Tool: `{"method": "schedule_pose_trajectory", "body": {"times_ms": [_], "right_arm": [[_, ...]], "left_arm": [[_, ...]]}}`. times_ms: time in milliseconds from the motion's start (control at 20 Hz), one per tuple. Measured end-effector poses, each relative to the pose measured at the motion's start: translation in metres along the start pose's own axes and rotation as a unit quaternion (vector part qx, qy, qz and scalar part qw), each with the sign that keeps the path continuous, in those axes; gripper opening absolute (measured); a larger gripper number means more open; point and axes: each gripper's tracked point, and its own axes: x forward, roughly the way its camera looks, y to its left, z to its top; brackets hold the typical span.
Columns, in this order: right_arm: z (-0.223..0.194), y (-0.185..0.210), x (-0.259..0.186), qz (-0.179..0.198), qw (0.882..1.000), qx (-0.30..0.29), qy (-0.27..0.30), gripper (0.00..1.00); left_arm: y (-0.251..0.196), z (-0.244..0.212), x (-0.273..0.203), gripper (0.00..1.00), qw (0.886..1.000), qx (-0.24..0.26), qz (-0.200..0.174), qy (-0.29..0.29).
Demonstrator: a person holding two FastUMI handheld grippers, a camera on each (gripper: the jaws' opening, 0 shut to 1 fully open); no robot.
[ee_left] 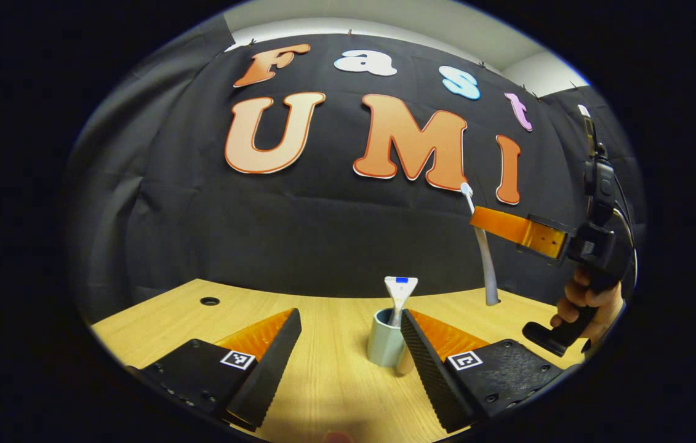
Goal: Put the toothbrush and toothpaste on the desktop into the cup, then pick up the cup and place it on the coaster on the desktop.
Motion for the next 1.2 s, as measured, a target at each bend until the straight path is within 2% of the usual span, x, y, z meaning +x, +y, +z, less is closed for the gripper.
{"method": "schedule_pose_trajectory", "body": {"times_ms": [300, 350, 400, 700, 1000, 1050, 1100, 1200], "right_arm": [[-0.01, 0.006, 0.037, 0.006, 0.999, 0.018, -0.039, 0.04], [-0.016, 0.005, 0.041, 0.006, 0.999, 0.018, -0.041, 0.0], [-0.021, 0.003, 0.044, 0.002, 0.999, 0.016, -0.043, 0.04], [-0.056, -0.002, 0.063, -0.014, 0.999, 0.019, -0.045, 0.04], [-0.079, 0.001, 0.067, -0.003, 0.999, 0.007, -0.047, 0.04], [-0.081, 0.001, 0.068, -0.002, 0.999, 0.003, -0.047, 0.09], [-0.083, 0.003, 0.068, 0.002, 0.999, -0.001, -0.046, 0.05], [-0.085, 0.01, 0.065, 0.012, 0.998, -0.034, -0.049, 0.06]], "left_arm": [[0.025, 0.004, -0.02, 0.98, 1.0, 0.005, 0.028, -0.006], [0.028, 0.003, -0.022, 0.98, 0.999, 0.004, 0.031, -0.005], [0.03, 0.001, -0.023, 0.98, 0.999, 0.004, 0.034, -0.004], [0.043, -0.013, -0.025, 0.98, 0.999, -0.003, 0.05, 0.014], [0.05, -0.026, -0.027, 0.98, 0.998, -0.012, 0.061, 0.031], [0.05, -0.029, -0.027, 0.98, 0.997, -0.013, 0.062, 0.033], [0.05, -0.03, -0.027, 0.98, 0.997, -0.014, 0.063, 0.034], [0.048, -0.033, -0.029, 0.98, 0.997, -0.017, 0.063, 0.039]]}}
